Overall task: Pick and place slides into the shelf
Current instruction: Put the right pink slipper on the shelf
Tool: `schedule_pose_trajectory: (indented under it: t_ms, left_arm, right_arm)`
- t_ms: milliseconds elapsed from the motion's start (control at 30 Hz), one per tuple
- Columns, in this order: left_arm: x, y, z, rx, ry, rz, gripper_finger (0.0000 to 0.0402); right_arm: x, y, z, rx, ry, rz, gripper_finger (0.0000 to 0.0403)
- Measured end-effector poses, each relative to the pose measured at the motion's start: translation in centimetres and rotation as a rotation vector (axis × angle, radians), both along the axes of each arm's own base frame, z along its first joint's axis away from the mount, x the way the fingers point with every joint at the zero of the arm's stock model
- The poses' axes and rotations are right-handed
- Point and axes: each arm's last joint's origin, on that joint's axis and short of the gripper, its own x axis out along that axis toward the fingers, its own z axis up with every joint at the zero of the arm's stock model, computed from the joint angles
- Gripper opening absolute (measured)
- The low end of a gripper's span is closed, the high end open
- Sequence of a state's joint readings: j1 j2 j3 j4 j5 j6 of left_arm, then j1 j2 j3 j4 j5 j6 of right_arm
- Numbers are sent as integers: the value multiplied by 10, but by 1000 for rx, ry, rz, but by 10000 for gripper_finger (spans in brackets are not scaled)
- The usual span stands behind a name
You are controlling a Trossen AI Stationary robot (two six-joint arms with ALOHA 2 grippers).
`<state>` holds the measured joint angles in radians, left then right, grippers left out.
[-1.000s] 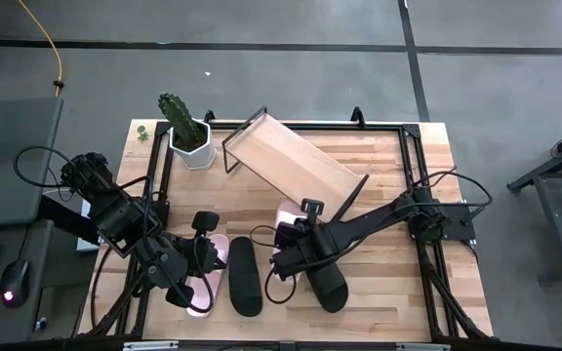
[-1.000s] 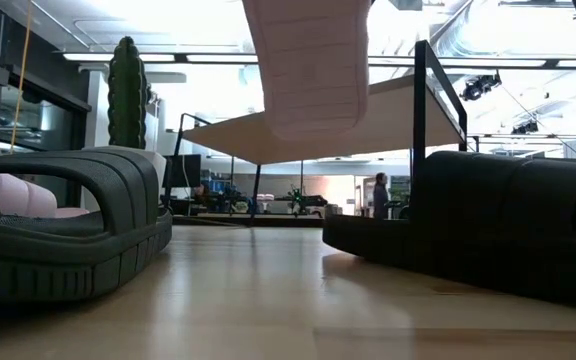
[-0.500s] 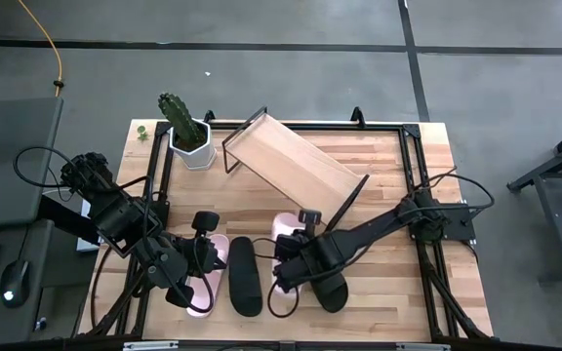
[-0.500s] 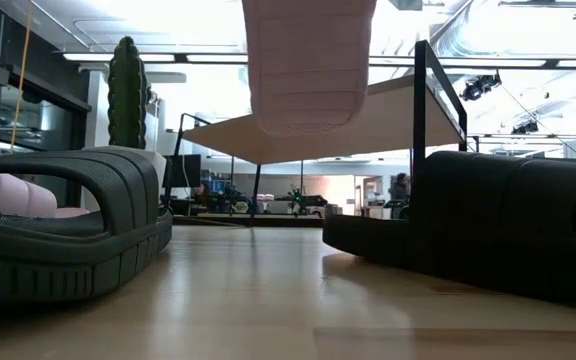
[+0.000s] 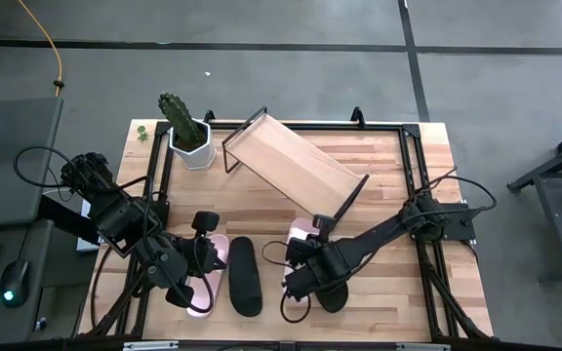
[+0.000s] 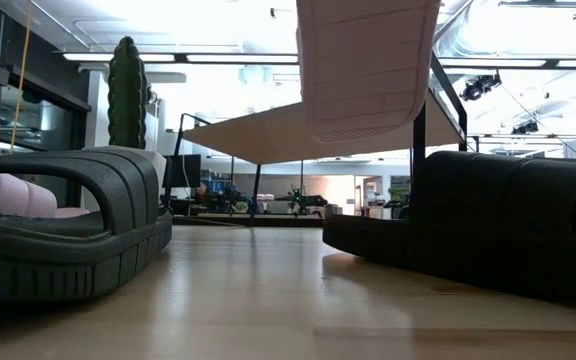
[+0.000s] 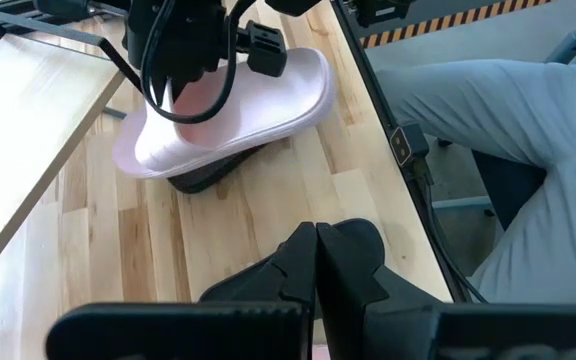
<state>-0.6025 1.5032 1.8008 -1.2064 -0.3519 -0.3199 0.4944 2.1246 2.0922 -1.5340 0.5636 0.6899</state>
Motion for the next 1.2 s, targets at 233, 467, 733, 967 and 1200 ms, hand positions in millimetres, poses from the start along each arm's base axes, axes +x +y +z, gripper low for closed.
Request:
schedule_pose_trajectory:
  t_ms: [233, 467, 733, 967, 1200]
  left_arm:
    - [0, 0, 0, 2, -1, 2, 1]
    - [1, -1, -6, 16, 14, 4, 1]
    - [3, -2, -23, 50, 65, 6, 1]
    - [5, -3, -23, 35, 43, 6, 1]
    - [5, -3, -23, 36, 43, 5, 1]
  right_arm:
    - [-3, 0, 0, -10, 16, -16, 0]
    - [-3, -2, 0, -21, 8, -30, 0]
    - [-1, -7, 0, -10, 15, -44, 0]
    - [1, -10, 0, -9, 16, -53, 0]
    - [1, -11, 0, -22, 10, -53, 0]
